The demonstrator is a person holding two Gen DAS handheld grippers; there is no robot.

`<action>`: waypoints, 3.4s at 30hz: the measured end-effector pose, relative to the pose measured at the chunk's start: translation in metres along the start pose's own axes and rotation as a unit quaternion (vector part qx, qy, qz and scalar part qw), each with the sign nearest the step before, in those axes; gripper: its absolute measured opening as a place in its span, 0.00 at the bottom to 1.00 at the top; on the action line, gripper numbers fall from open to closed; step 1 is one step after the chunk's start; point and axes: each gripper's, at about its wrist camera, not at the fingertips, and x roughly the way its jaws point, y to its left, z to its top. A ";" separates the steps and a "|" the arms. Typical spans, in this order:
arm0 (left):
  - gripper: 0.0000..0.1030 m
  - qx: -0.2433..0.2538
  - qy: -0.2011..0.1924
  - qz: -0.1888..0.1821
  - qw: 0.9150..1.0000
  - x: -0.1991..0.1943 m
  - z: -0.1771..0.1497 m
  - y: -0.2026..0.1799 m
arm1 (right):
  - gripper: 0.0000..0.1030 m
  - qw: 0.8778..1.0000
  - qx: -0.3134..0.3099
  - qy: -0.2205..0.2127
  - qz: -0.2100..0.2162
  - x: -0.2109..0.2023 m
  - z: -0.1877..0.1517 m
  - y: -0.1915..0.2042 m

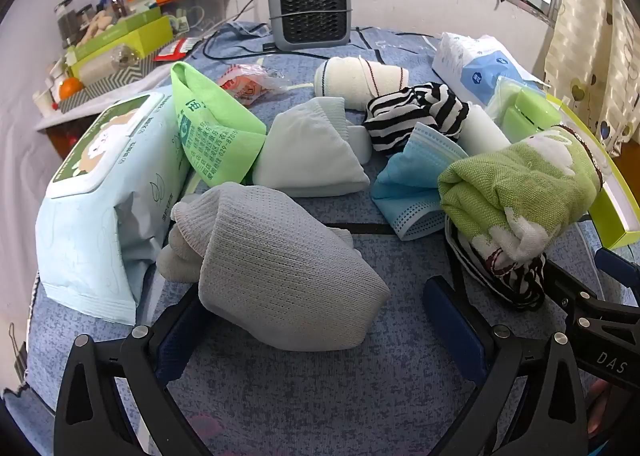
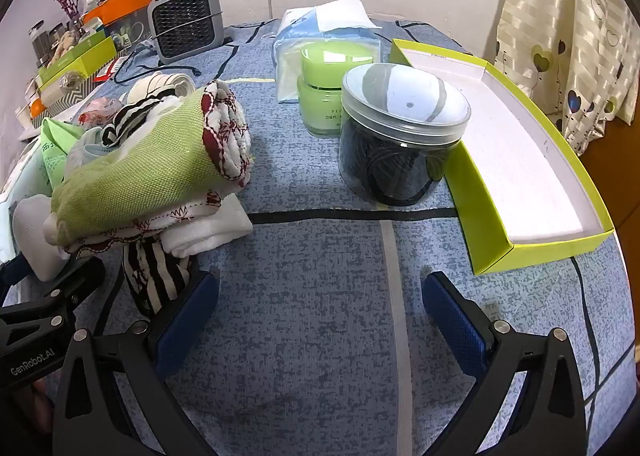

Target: Organize soft objects

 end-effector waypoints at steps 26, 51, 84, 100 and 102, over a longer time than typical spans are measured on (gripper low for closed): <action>1.00 0.010 0.006 -0.010 1.000 -0.004 -0.003 0.001 | 1.00 1.000 -0.005 0.000 0.006 -0.005 -0.005 0.001; 0.99 0.001 -0.013 -0.024 1.000 -0.025 -0.032 0.021 | 1.00 0.999 -0.023 -0.014 0.018 -0.019 -0.026 0.003; 0.99 0.002 -0.024 -0.012 1.000 -0.024 -0.034 0.022 | 1.00 0.999 -0.030 -0.016 0.022 -0.019 -0.028 0.014; 0.99 0.002 -0.024 -0.012 1.000 -0.024 -0.033 0.022 | 1.00 0.999 -0.030 -0.016 0.021 -0.019 -0.028 0.014; 1.00 0.002 -0.024 -0.012 1.000 -0.024 -0.033 0.022 | 1.00 0.999 -0.030 -0.016 0.021 -0.019 -0.028 0.014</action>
